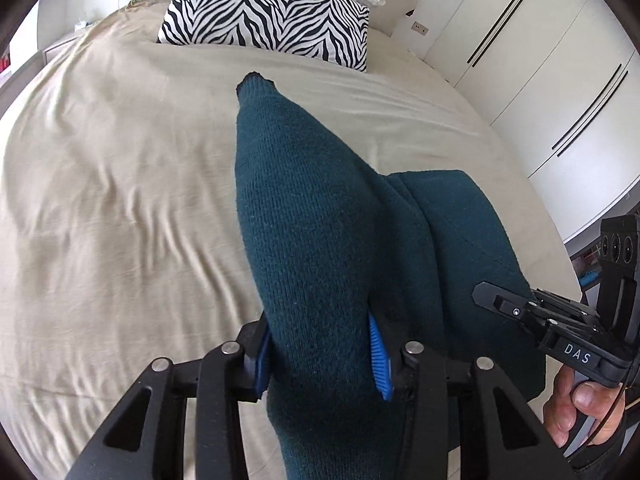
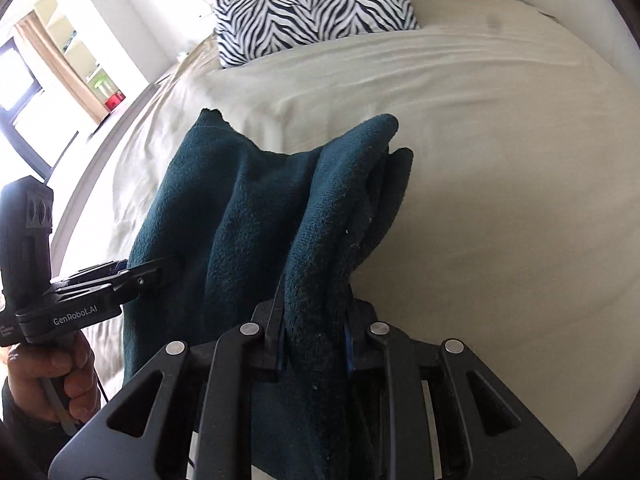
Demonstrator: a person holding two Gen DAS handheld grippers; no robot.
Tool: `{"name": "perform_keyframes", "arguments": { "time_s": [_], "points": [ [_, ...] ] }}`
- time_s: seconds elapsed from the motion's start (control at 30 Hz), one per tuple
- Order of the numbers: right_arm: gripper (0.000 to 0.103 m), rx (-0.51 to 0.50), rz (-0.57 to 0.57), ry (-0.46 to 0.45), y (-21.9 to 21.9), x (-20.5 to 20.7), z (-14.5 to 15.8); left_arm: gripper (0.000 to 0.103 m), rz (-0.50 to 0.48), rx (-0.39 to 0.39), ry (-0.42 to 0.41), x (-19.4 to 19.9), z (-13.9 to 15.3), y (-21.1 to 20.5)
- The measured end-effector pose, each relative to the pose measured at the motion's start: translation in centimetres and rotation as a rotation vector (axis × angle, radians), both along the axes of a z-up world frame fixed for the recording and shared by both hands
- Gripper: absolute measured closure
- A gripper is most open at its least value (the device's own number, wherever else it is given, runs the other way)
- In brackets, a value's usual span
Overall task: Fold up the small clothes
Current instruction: 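Lower the fold onto the sweater and open both tools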
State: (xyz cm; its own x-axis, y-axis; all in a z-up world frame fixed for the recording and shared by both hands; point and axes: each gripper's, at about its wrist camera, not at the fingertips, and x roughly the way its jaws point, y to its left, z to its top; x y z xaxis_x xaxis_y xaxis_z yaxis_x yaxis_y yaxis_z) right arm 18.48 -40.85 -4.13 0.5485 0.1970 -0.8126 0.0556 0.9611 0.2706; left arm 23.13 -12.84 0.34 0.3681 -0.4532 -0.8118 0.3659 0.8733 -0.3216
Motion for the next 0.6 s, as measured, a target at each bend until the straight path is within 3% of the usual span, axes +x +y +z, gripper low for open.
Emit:
{"name": "perform_keyframes", "arguments": {
  "time_s": [0.13, 0.3, 0.47, 0.6],
  "points": [
    [0.084, 0.055, 0.071, -0.021, 6.1, -1.2, 1.0, 0.060, 0.016, 0.038, -0.044, -3.1, 1.6, 6.1],
    [0.084, 0.108, 0.159, -0.016, 14.4, -2.8, 0.5, 0.060, 0.057, 0.065, -0.060, -6.8, 1.3, 12.7],
    [0.084, 0.150, 0.204, 0.035, 20.2, -5.4, -2.4, 0.060, 0.091, 0.054, -0.020, -8.5, -1.7, 16.6],
    [0.084, 0.140, 0.181, 0.056, 21.6, -6.5, -5.3, 0.056, 0.129, 0.035, 0.015, -8.3, -5.0, 18.4]
  ]
}}
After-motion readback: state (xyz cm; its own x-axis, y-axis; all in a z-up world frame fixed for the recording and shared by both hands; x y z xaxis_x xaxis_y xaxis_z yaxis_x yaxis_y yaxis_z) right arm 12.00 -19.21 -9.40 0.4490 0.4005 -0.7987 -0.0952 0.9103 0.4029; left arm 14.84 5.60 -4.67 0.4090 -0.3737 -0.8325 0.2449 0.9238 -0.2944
